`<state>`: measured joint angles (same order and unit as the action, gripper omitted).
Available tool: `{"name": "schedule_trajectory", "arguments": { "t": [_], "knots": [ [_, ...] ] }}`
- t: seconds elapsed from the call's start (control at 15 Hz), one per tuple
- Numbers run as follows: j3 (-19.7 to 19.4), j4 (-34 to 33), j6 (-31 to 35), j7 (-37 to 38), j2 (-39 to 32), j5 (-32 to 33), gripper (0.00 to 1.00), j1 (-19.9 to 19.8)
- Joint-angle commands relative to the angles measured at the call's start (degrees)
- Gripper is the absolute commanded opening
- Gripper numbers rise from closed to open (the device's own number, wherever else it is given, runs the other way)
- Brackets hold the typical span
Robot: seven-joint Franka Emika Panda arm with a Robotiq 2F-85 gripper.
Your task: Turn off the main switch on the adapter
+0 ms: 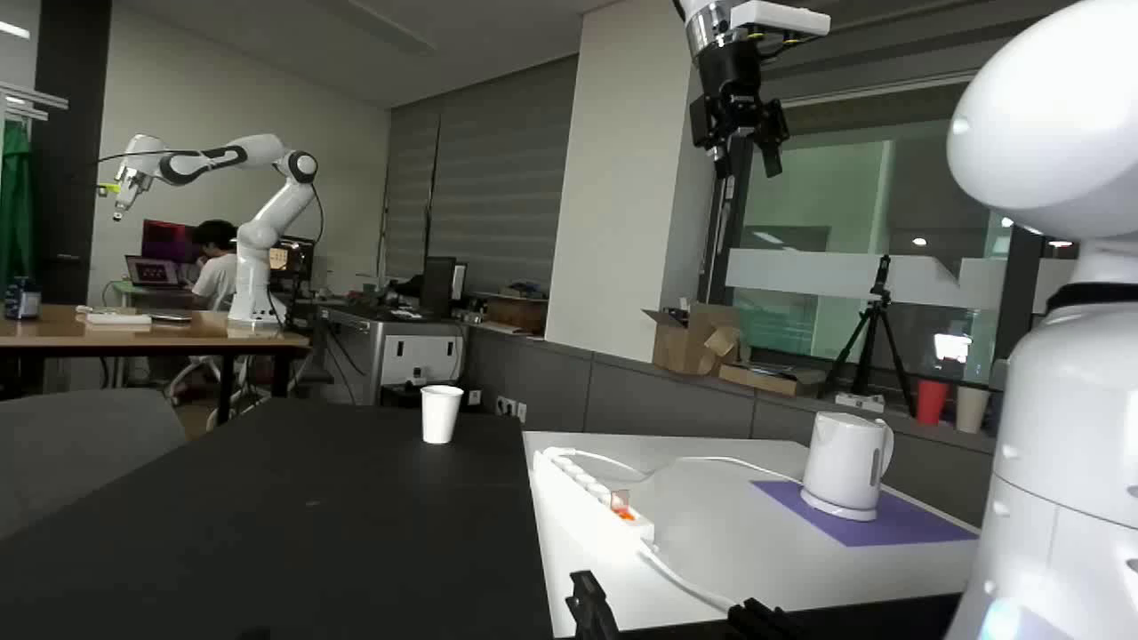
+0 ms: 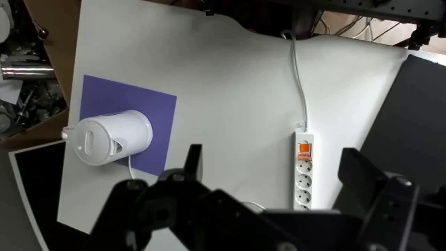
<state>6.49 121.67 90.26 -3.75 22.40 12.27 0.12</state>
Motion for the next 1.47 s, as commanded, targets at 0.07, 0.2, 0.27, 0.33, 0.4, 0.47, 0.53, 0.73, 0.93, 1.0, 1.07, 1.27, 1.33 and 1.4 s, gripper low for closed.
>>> {"name": "schedule_trajectory", "arguments": {
  "t": [0.07,0.2,0.27,0.33,0.4,0.47,0.53,0.73,0.93,1.0,1.07,1.27,1.33,1.4],
  "knots": [
    [-1.1,-0.1,-0.1,0.4,-0.1,0.4,1.0,1.4],
    [-1.1,-0.1,-0.1,0.4,-0.1,0.4,1.0,1.4],
    [-1.1,-0.1,-0.1,0.4,-0.1,0.4,1.0,1.4],
    [-1.1,-0.1,-0.1,0.4,-0.1,0.4,1.0,1.4],
    [-1.1,-0.1,-0.1,0.4,-0.1,0.4,1.0,1.4],
    [-1.1,-0.1,-0.1,0.4,-0.1,0.4,1.0,1.4],
    [-1.1,-0.1,-0.1,0.4,-0.1,0.4,1.0,1.4],
    [-1.1,-0.1,-0.1,0.4,-0.1,0.4,1.0,1.4],
    [-1.2,1.5,0.2,0.1,-0.5,-0.2,1.0,1.9],
    [-0.6,3.8,1.5,1.3,-0.3,0.6,1.0,2.2],
    [-0.1,6.1,2.5,1.9,-0.2,1.1,1.0,2.6],
    [1.2,14.2,10.2,5.3,-0.4,2.7,0.75,3.6],
    [1.7,16.6,13.5,6.7,-0.9,3.4,0.74,3.9],
    [2.1,18.9,16.8,8.0,-1.5,3.6,0.68,4.1]
  ]
}}
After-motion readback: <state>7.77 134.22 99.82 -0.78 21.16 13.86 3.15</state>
